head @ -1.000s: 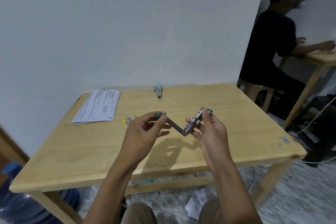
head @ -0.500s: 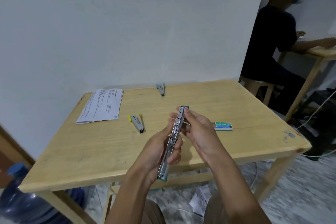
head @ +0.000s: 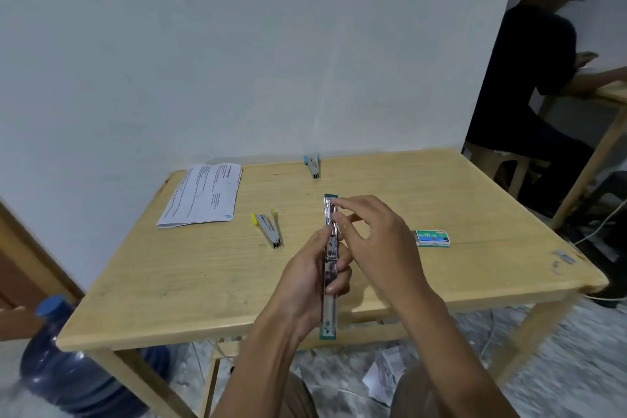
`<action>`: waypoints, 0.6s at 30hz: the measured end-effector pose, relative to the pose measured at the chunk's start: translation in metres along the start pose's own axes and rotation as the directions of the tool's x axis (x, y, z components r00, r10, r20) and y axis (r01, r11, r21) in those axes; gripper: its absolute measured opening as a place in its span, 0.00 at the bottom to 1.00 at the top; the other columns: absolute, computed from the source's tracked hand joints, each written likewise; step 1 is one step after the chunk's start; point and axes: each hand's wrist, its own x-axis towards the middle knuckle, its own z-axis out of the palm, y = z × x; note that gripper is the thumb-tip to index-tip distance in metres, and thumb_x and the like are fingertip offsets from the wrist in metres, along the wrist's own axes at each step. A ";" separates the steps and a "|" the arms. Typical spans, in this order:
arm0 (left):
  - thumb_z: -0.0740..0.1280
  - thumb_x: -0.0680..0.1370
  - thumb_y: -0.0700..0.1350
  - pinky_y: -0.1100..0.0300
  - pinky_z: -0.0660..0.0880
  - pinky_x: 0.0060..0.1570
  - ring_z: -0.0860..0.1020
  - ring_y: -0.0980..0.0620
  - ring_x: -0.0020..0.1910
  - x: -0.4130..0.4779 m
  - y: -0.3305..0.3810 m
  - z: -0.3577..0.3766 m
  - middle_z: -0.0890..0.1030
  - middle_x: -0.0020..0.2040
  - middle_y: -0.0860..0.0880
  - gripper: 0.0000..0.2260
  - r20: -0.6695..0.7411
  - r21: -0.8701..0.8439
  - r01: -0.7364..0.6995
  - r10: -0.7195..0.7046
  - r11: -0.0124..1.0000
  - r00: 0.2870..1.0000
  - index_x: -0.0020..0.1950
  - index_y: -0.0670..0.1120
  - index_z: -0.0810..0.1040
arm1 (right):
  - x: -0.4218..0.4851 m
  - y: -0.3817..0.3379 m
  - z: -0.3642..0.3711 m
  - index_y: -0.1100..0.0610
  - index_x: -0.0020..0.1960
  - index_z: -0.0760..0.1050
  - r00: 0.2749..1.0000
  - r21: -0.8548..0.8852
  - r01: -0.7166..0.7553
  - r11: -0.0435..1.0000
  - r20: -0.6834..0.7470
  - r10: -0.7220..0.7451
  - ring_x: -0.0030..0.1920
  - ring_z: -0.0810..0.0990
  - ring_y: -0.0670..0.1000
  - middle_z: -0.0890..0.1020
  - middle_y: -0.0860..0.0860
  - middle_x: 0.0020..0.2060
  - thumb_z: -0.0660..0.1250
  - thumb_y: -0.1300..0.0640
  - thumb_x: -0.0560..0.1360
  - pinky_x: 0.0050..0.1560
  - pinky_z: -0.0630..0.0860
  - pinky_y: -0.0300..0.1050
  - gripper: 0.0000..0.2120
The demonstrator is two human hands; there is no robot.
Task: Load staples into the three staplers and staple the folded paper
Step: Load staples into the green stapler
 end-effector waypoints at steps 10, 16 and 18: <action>0.56 0.84 0.50 0.58 0.55 0.32 0.60 0.54 0.24 0.004 0.003 -0.004 0.66 0.31 0.50 0.15 -0.061 0.024 -0.043 0.045 0.999 0.997 0.61 0.41 0.75 | 0.004 0.006 0.001 0.48 0.51 0.81 0.992 0.078 0.081 0.994 0.092 -0.089 0.47 0.81 0.42 0.80 0.40 0.47 0.69 0.54 0.76 0.50 0.79 0.49 0.05; 0.56 0.84 0.50 0.59 0.56 0.30 0.61 0.55 0.22 0.006 -0.002 -0.006 0.66 0.29 0.51 0.15 -0.130 -0.037 -0.029 0.024 0.999 0.991 0.55 0.39 0.74 | -0.007 0.008 0.005 0.54 0.48 0.80 0.991 0.135 0.121 0.983 0.039 -0.127 0.46 0.81 0.44 0.80 0.41 0.45 0.70 0.57 0.76 0.49 0.80 0.49 0.01; 0.57 0.84 0.50 0.59 0.57 0.32 0.61 0.55 0.22 0.007 -0.001 -0.009 0.66 0.29 0.51 0.13 -0.164 -0.041 -0.038 0.031 0.998 0.986 0.45 0.43 0.71 | -0.011 0.009 0.006 0.55 0.47 0.80 0.988 0.150 0.144 0.978 0.025 -0.149 0.47 0.82 0.44 0.80 0.42 0.45 0.71 0.58 0.76 0.49 0.79 0.48 0.00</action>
